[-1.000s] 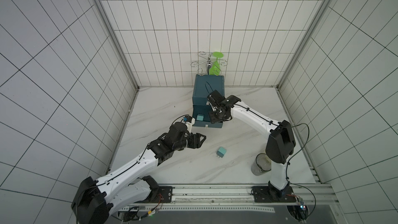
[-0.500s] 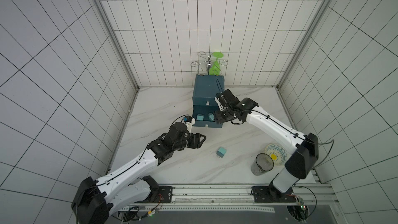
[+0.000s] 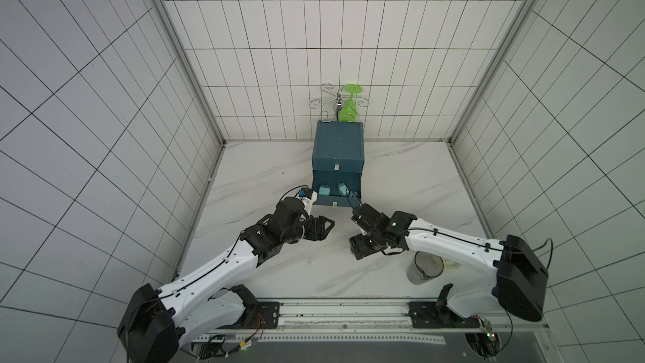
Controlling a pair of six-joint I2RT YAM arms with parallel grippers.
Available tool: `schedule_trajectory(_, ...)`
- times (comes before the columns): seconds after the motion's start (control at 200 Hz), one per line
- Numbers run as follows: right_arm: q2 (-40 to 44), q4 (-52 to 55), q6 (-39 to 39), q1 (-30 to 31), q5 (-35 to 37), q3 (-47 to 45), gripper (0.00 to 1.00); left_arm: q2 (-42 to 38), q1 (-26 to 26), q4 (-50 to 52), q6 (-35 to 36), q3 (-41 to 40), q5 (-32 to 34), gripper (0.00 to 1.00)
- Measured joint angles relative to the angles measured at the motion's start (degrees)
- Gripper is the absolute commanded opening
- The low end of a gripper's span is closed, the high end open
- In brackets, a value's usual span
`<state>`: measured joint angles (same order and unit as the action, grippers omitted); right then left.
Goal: Place the plugs into the drawer by color
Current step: Pick up the plug from the center of the board.
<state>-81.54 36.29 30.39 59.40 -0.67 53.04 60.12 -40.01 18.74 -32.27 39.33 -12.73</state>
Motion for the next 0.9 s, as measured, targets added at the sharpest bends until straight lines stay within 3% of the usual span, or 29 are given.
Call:
schedule_trajectory(0.555, -7.6, -15.2, 7.0, 0.7, -1.3, -6.2, 0.76, 1.4, 0.0, 0.4, 0.3, 0.1, -0.3, 0.7)
schedule_trajectory(0.899, -11.1, -11.5, 6.4, 2.6, 1.7, -2.9, 0.54, 1.3, 0.0, 0.4, 0.4, 0.1, -0.4, 0.7)
